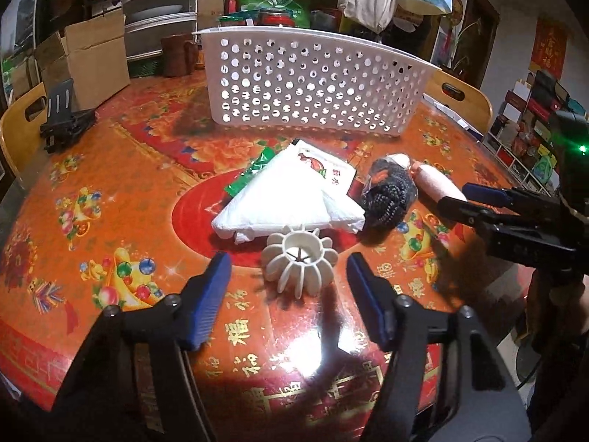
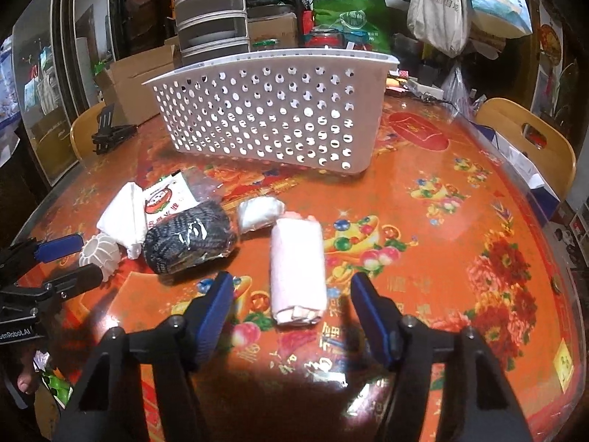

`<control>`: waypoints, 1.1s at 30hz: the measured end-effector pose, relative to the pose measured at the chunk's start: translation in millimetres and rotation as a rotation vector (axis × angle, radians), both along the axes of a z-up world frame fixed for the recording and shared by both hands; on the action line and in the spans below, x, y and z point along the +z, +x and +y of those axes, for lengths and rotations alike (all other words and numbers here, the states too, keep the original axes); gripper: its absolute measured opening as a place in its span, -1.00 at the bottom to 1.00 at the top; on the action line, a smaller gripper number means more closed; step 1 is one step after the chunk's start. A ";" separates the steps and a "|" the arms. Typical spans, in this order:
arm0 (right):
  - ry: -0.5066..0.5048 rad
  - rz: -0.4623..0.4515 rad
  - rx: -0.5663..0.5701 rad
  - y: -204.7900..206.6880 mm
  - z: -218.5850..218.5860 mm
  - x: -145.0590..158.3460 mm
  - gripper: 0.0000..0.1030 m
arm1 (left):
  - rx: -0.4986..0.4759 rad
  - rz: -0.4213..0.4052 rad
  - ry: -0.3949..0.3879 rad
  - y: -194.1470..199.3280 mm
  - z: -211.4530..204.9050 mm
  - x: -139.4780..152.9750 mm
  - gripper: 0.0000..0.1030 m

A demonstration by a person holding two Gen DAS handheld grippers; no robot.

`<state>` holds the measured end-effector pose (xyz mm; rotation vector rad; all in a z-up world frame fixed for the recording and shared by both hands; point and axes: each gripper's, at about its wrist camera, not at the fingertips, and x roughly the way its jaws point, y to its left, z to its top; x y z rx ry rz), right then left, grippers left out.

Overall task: Organize soft objects
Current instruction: 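Grasp the white ridged plastic piece with the left tool while the right tool grasps the white rolled cloth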

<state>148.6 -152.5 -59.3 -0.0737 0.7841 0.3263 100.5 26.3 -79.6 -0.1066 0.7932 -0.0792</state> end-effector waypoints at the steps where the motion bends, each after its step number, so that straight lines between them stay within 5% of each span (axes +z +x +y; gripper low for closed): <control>1: -0.002 0.003 0.001 1.4 0.7 -0.7 0.22 | -0.003 0.002 -0.002 0.6 0.0 -0.9 0.10; 9: -0.022 0.028 -0.003 7.7 3.5 -6.5 0.11 | -0.030 0.004 -0.005 2.6 -4.1 -4.9 -0.20; 18: -0.052 0.016 -0.006 7.8 7.1 -9.1 -0.41 | -0.040 -0.012 -0.006 -3.0 -6.1 -4.7 -0.20; 33: 0.046 -0.070 -0.007 -18.3 -15.8 21.2 -0.44 | -0.061 -0.083 -0.029 -26.3 -0.8 16.1 -0.20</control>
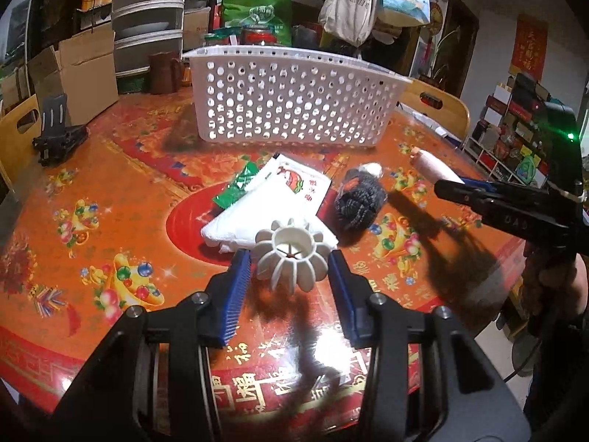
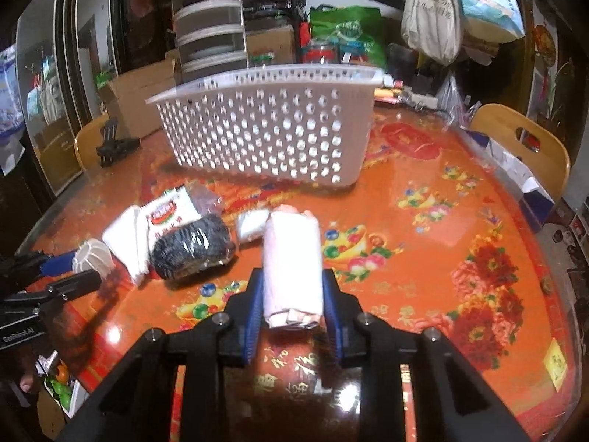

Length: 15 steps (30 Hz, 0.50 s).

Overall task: Organize soft objects
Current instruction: 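Grasp the white ridged plastic piece with the left tool while the right tool grasps the white rolled cloth, then carry both held items into the white basket and open both tools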

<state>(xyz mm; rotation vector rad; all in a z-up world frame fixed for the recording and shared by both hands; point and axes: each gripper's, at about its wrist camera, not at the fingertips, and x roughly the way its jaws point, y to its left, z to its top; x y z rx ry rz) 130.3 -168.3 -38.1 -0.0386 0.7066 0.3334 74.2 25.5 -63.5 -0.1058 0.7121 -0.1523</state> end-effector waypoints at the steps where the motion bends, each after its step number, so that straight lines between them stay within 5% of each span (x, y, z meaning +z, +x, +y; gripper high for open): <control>1: 0.005 -0.009 0.003 -2.2 -0.4 3.8 -0.44 | 0.000 -0.007 -0.002 -1.4 0.5 2.4 -0.20; 15: 0.041 -0.132 0.030 0.9 -2.6 65.4 -0.44 | 0.009 -0.112 -0.037 13.1 27.9 71.6 -0.20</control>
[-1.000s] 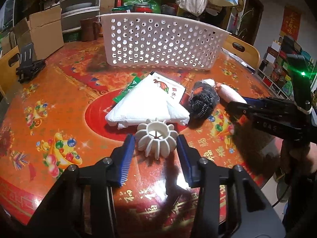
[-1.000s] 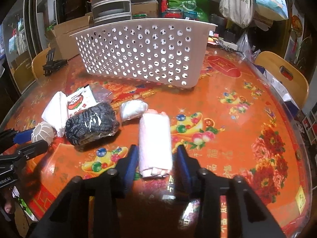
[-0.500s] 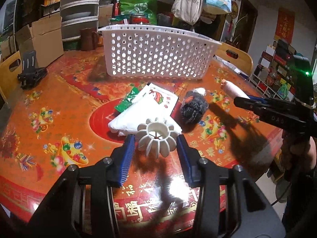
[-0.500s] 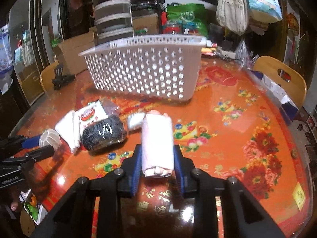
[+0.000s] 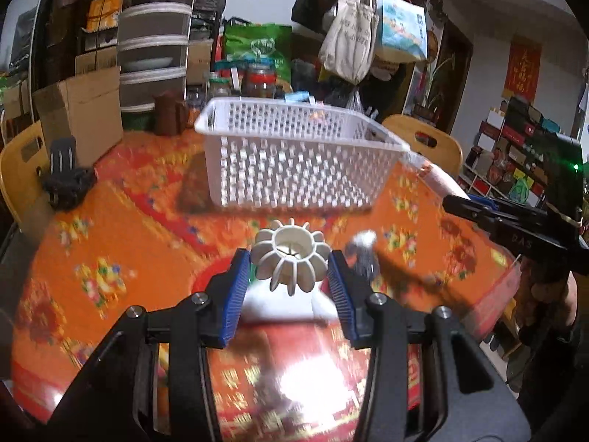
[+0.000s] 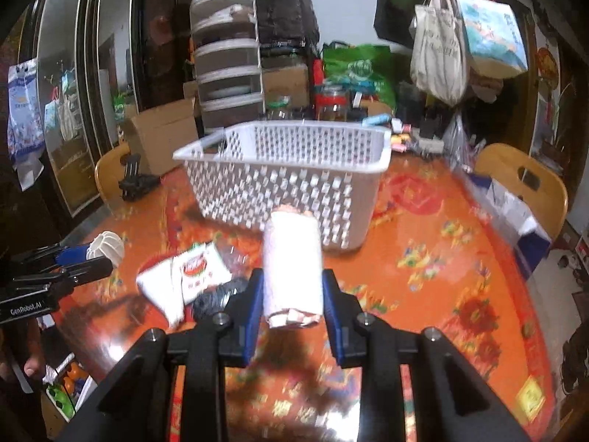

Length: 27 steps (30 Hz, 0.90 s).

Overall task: Organize soft objects
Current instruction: 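Carry both held items into the white basket and open both tools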

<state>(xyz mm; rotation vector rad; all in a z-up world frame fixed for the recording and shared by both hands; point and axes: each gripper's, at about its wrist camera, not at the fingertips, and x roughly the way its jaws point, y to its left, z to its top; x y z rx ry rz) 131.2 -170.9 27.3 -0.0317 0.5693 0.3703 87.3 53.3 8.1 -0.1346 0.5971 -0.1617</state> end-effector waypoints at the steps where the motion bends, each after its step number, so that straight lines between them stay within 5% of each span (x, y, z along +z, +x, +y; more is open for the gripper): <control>1: 0.003 -0.010 -0.002 2.8 -2.1 6.3 -0.44 | 0.002 -0.007 -0.001 3.7 2.1 7.0 -0.20; 7: -0.011 -0.052 0.008 26.0 -2.6 44.8 -0.44 | 0.007 -0.051 0.020 39.9 10.5 58.6 -0.20; 15: -0.063 -0.063 0.063 70.2 20.9 76.2 -0.44 | 0.018 0.008 0.029 126.0 10.0 108.7 -0.20; 20: -0.118 -0.020 0.048 113.6 36.5 77.9 -0.44 | 0.046 0.072 0.052 187.7 8.7 115.5 -0.20; 27: -0.177 0.187 0.032 188.3 48.9 49.2 -0.44 | 0.048 0.301 0.091 282.1 3.3 81.6 -0.20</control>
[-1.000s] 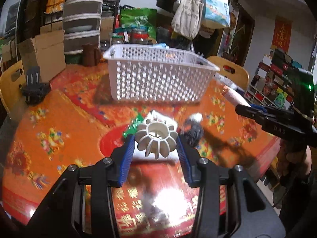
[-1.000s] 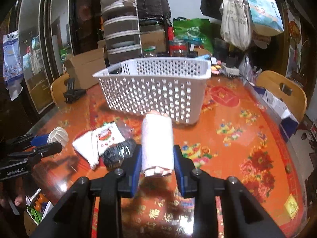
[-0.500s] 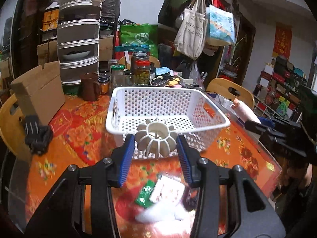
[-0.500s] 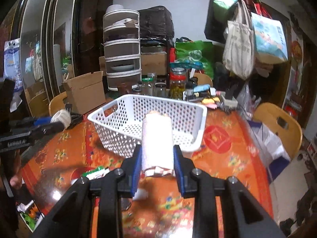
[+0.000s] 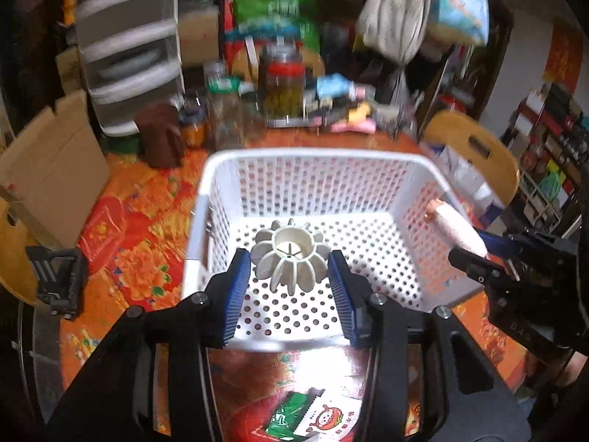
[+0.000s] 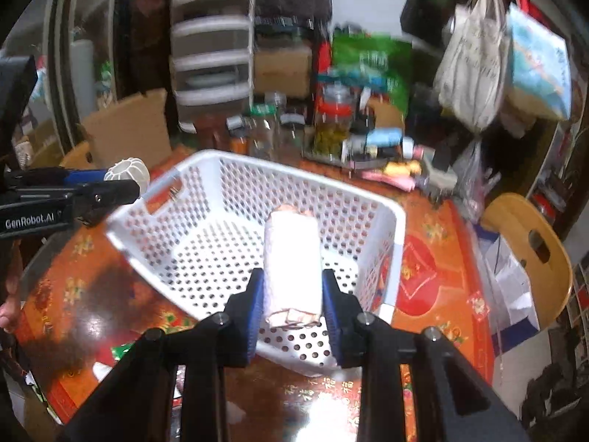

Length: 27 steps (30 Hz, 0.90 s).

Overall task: Organize soft objects
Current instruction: 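Carry both held items into the white basket and open both tools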

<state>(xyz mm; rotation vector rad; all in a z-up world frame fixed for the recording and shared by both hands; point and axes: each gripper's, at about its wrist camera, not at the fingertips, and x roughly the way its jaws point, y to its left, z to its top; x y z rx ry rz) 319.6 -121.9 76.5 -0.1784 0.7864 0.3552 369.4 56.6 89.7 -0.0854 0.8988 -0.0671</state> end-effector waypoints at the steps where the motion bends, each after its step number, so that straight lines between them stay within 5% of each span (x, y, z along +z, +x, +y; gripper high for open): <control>1: 0.004 0.040 -0.001 8.5 0.2 -6.0 -0.43 | 0.000 0.040 0.006 8.7 -2.8 -9.0 -0.20; 6: -0.052 0.215 -0.026 47.5 7.1 -33.6 -0.43 | 0.008 0.165 0.041 42.2 -10.5 -43.5 -0.20; 20: -0.211 0.242 -0.008 62.6 32.8 -52.5 -0.43 | -0.016 0.206 0.019 52.4 -15.6 -71.3 -0.18; 24: -0.198 0.221 -0.012 63.1 31.5 -47.1 -0.38 | -0.015 0.166 0.004 48.2 -12.7 -63.7 0.25; 27: -0.166 0.191 0.003 57.9 30.1 -37.8 0.04 | -0.021 0.115 -0.023 38.1 -9.7 -50.4 0.39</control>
